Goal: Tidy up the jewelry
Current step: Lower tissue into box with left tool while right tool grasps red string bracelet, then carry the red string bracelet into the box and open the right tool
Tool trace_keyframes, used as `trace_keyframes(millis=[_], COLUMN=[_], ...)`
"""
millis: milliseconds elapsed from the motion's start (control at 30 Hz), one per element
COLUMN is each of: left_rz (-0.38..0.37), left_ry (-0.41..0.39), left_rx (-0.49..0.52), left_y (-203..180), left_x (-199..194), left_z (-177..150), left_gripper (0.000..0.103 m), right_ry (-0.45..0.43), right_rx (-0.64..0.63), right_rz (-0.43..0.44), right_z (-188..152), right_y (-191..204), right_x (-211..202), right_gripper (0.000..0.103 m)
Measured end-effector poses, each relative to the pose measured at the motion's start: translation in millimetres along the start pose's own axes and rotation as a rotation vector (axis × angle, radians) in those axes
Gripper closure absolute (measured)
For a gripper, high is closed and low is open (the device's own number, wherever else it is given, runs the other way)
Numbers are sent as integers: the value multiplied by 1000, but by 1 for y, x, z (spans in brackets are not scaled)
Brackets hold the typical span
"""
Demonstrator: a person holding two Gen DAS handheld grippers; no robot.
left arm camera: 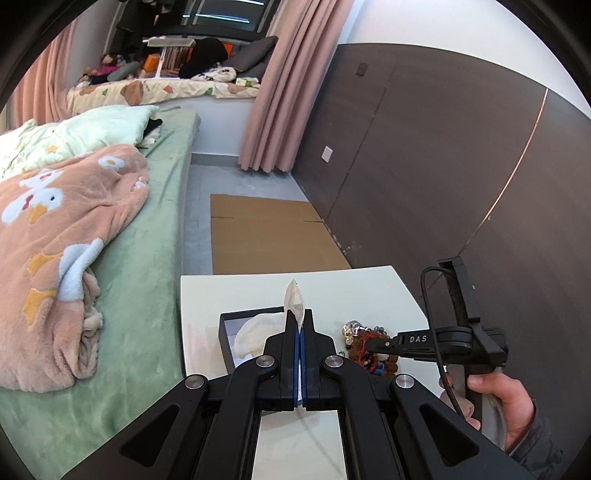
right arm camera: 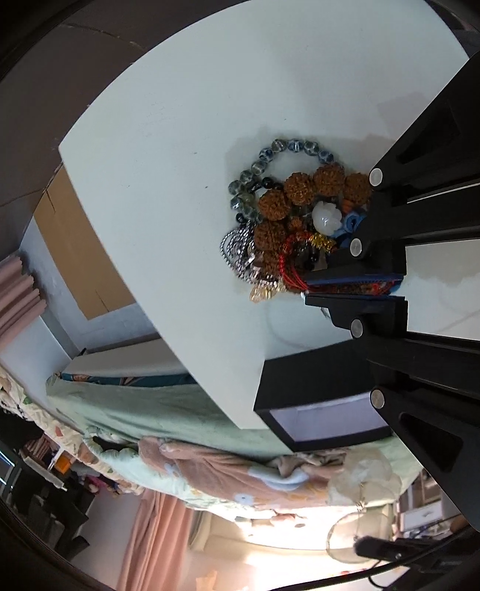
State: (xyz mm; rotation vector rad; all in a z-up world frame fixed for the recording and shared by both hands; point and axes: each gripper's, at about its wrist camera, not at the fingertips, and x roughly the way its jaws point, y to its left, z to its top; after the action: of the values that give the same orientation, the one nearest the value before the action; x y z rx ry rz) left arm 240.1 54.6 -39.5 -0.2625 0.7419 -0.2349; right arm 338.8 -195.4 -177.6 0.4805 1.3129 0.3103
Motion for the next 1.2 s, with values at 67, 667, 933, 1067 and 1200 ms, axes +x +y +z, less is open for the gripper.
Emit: trace_keyframes(millis=[67,667,933,1067,1200], left_rz=[0,-11,0,24,50], left_ry=[1,111,96,78,61], left_rx=[-4,-43,-128,-150,-179], left_y=[0,4,25,39,51], left_x=[3,51,40,24,12], left_z=[2,2,-6,-6,-7], left_gripper=[103,103,22,21,22], right_ry=[-5,-33,-90,-100,-90], right_rx=[-4,34,-57,-118,-182], right_rz=[-10,113,213,273,339], right_z=[2,-2,-8,-13,-19], right_y=[1,-9,26,56,84], right_x=[-2,-17,-56,-63,-63], right_gripper=[81,97,98,98,98])
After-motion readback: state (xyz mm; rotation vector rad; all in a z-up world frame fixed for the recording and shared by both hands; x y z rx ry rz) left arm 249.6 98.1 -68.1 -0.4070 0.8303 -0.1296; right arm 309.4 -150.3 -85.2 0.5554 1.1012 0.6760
